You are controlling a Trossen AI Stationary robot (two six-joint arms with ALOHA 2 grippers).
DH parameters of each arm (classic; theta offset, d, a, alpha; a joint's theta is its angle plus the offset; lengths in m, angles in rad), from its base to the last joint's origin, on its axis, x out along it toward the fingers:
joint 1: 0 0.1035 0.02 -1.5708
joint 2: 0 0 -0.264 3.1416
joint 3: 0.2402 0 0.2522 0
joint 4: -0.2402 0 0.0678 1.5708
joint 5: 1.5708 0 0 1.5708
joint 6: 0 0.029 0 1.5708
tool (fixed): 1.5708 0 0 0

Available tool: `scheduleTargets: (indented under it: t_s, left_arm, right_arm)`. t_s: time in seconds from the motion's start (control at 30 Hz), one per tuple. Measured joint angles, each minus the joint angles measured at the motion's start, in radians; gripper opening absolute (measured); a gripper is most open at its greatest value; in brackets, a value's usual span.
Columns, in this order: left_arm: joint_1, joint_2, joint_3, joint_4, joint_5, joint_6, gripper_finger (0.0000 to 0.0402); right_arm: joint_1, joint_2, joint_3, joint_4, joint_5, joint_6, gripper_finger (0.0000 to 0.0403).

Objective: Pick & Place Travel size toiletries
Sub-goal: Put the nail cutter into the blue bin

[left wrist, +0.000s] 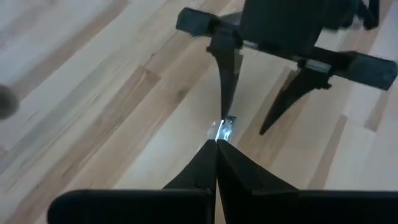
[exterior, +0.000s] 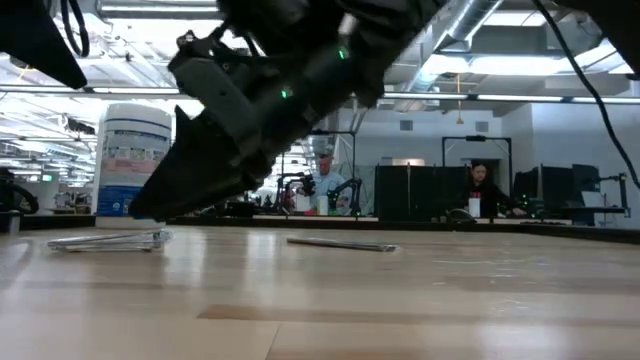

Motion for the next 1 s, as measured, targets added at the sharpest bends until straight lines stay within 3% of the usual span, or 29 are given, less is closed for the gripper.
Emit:
scheduleTargets:
  t_s: [0.13,0.27,0.73,1.0]
  left_arm:
    - [-0.014,0.0,0.0,0.002,-0.008,-0.002,0.0001]
    - [-0.016,0.0,0.0,0.013,-0.009,-0.006,0.0001]
    - [-0.02,0.0,-0.004,0.032,-0.011,-0.008,0.0001]
    - [-0.035,0.0,-0.004,0.039,-0.011,-0.007,0.0001]
  right_arm:
    - [0.0,-0.004,0.051,-0.047,-0.005,-0.006,0.0245]
    - [0.001,0.002,0.045,-0.017,-0.005,-0.012,0.0271]
    - [-0.025,0.132,0.049,0.132,0.01,0.035,0.0276]
    - [-0.033,0.141,0.049,0.136,-0.001,0.036,0.0274]
